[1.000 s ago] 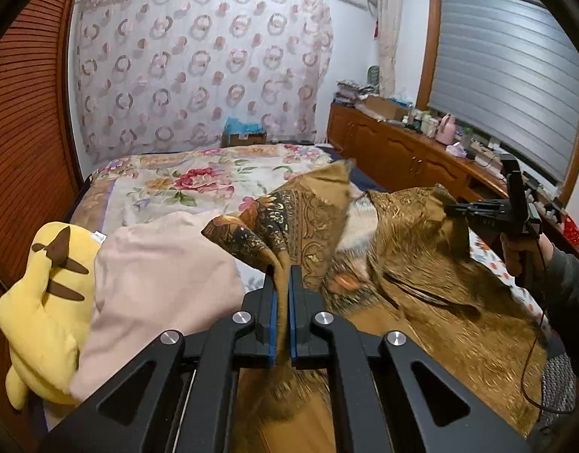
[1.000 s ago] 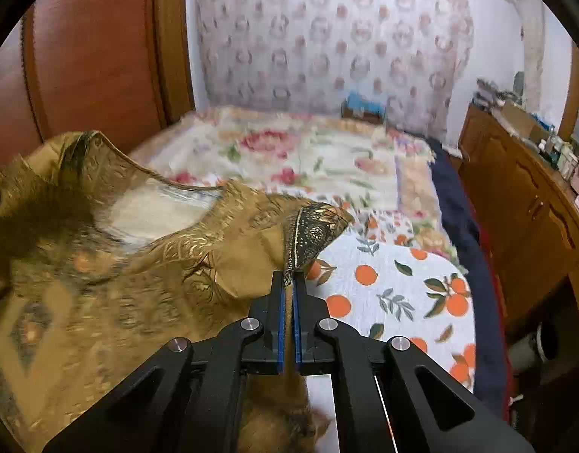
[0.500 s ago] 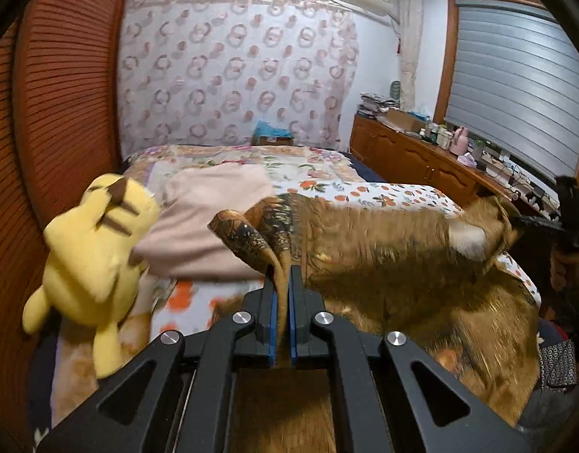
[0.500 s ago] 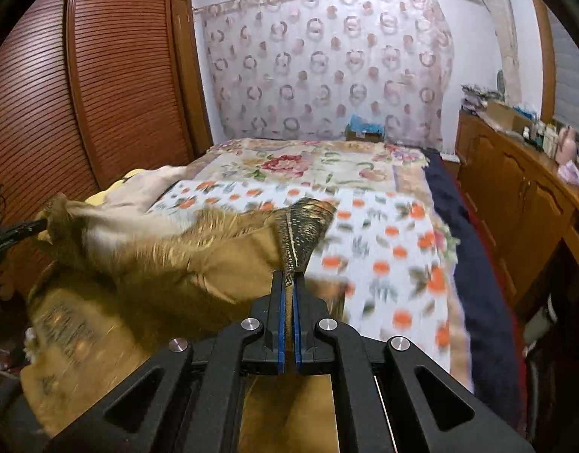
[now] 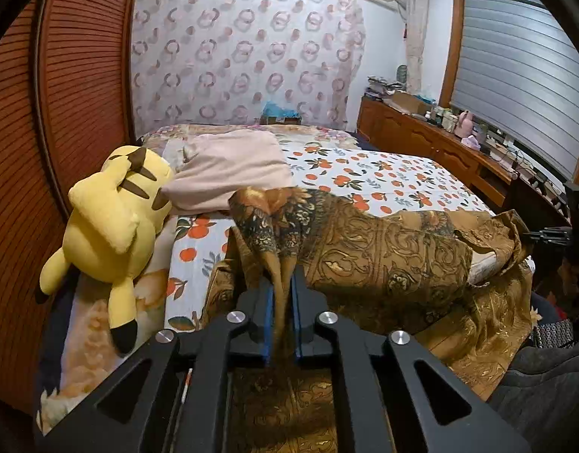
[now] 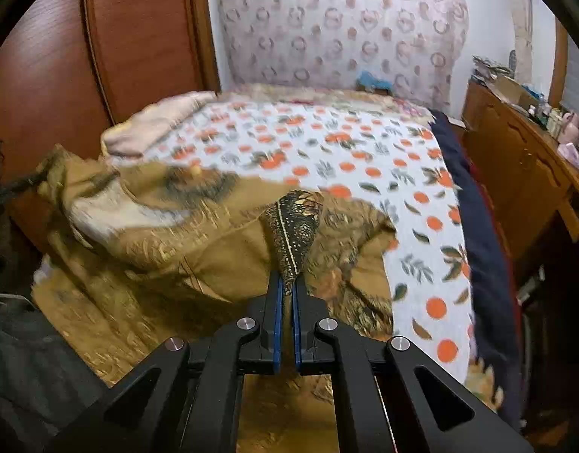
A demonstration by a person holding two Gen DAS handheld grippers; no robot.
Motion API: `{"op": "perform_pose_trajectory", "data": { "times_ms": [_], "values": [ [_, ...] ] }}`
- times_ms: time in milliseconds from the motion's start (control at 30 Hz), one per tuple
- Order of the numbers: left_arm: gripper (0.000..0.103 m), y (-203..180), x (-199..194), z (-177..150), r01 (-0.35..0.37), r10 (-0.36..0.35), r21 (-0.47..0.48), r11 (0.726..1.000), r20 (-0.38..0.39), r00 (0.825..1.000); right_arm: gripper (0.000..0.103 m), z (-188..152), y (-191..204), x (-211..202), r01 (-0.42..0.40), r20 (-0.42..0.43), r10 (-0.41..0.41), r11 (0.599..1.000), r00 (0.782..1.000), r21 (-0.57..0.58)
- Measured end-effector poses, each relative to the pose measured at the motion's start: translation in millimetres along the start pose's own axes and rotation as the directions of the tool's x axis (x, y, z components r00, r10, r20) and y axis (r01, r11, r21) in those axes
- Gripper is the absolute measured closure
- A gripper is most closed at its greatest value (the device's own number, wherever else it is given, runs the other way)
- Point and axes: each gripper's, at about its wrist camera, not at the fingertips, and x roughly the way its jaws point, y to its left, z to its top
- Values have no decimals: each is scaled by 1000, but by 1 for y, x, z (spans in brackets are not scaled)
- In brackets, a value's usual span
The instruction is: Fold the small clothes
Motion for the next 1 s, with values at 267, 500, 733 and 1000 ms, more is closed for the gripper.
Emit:
{"op": "perform_pose_trajectory", "data": {
  "times_ms": [267, 500, 733, 1000],
  "values": [
    [39, 3, -24, 9, -31, 30, 9, 999, 73, 997, 94, 15, 8, -17, 24, 47, -23, 999, 999, -34],
    [23, 12, -13, 21, -60, 60, 2, 998, 83, 995, 57, 28, 17, -22, 59, 97, -56, 998, 994, -38],
    [23, 27, 16, 34, -127, 128, -22, 992, 73, 989, 46, 42, 8, 12, 107, 87, -104, 994, 991, -26],
    [23, 38, 52, 45, -113, 113, -22, 993, 29, 993, 42, 51, -10, 51, 92, 33, -93, 996, 995, 20]
  ]
}}
